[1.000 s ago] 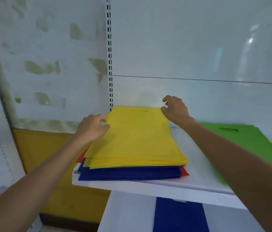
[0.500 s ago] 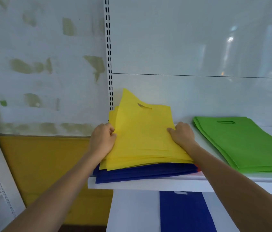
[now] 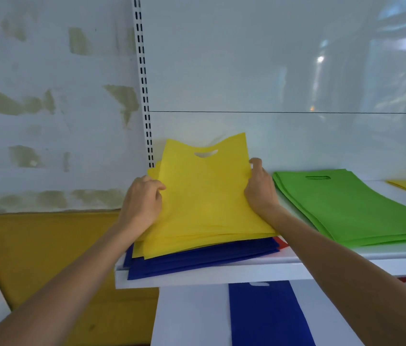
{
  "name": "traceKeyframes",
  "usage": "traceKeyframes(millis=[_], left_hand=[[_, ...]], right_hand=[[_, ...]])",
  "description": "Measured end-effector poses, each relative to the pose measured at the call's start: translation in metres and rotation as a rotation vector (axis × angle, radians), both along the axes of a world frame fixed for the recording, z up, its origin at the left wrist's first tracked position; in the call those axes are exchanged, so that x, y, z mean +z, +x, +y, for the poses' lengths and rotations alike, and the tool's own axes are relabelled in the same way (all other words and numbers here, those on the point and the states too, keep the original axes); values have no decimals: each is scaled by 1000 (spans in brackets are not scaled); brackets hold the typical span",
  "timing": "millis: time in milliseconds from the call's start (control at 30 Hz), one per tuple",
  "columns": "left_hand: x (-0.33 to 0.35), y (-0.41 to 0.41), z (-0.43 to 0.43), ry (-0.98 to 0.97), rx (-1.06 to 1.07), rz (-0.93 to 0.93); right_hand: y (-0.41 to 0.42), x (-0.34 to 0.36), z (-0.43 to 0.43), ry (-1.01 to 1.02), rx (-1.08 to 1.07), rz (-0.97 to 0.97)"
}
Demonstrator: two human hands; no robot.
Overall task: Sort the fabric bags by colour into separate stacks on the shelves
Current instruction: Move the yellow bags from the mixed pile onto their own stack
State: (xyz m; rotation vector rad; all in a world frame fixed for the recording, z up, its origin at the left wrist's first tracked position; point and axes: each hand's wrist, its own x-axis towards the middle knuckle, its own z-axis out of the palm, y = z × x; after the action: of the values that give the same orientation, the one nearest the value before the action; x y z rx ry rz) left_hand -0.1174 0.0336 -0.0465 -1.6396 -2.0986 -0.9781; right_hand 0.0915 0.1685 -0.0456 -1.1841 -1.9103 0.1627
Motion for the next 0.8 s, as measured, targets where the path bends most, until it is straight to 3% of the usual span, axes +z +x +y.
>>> traceKeyframes(millis=[133, 300, 600, 800], left_hand=[[23, 30, 12, 49, -94, 1], [44, 116, 50, 64, -305, 94], [32, 389, 111, -28, -771, 33], [5, 541, 119, -87, -929, -33]], right_hand=[[44, 26, 0, 64, -31, -8], [165, 48, 3, 92, -250, -14], [449, 54, -76, 12, -685, -161], [588, 48, -126, -57, -860, -217]])
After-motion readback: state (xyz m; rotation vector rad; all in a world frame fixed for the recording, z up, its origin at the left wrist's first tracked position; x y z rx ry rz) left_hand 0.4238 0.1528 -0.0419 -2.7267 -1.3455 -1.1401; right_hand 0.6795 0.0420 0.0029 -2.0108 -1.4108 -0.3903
